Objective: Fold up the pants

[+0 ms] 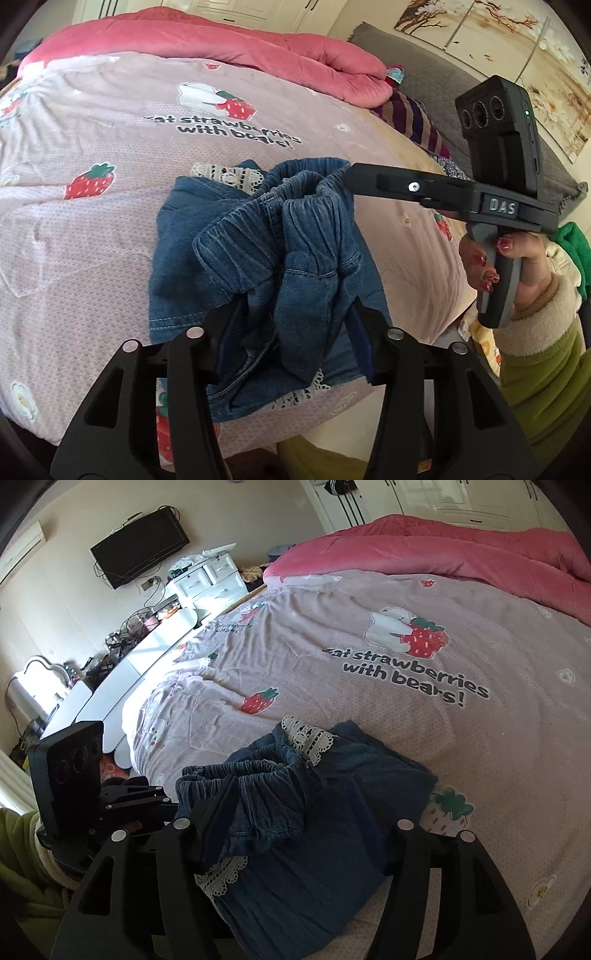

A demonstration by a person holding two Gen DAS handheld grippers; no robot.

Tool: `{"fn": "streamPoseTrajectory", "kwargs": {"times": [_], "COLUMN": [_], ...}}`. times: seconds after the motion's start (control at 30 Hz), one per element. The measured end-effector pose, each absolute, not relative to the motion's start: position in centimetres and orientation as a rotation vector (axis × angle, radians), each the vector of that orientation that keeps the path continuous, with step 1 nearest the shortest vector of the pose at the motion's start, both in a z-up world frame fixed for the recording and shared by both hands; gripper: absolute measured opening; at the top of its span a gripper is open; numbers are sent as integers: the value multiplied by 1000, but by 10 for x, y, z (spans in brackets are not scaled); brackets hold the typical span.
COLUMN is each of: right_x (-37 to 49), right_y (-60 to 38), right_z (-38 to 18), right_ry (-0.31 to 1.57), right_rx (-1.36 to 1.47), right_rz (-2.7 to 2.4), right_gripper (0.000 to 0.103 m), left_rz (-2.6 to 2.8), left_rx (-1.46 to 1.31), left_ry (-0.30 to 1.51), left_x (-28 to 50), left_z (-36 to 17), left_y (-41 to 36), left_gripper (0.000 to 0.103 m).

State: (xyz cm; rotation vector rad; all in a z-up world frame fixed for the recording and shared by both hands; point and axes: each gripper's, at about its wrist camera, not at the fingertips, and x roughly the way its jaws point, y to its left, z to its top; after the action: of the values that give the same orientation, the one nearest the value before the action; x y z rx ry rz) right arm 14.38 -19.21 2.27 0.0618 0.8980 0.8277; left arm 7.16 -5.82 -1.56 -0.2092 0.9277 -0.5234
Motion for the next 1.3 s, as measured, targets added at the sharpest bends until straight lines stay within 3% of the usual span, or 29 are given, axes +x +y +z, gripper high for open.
{"fn": "streamPoseTrajectory", "kwargs": {"times": [0.27,0.33,0.37,0.43,0.8,0.87,0.93,1.0,1.3], "right_x": [135,135,136,137,147,147,142,136,122], "right_y": [-181,-185,-187,-188,-192,-198,-201,-203,-195], "right_z": [9,2,-1,-4,16,11,9,11,5], "right_ry": [953,976,978,971,904,929,934,926,949], "right_rx": [36,71,91,81,60,83,80,87,-31], "right_rz": [835,867,864,839,818,811,811,826,830], "right_gripper": [64,44,42,8,9,17,38,53,60], "left_rz": [-567,-574,-577,-572,-584,-589,-586,-584,-574], "left_rx": [-155,-142,-134,-125,-85,-81,-68,-71,-74], "left_ry": [911,918,920,922,911,914,909,909,906], "left_x": [46,45,44,44,39,38,36,36,31], "left_z": [-13,-16,-17,-19,-19,-19,-19,-19,-16], "left_y": [-69,-73,-75,-77,-88,-90,-91,-91,-90], "left_gripper": [49,49,49,49,49,49,49,49,49]}}
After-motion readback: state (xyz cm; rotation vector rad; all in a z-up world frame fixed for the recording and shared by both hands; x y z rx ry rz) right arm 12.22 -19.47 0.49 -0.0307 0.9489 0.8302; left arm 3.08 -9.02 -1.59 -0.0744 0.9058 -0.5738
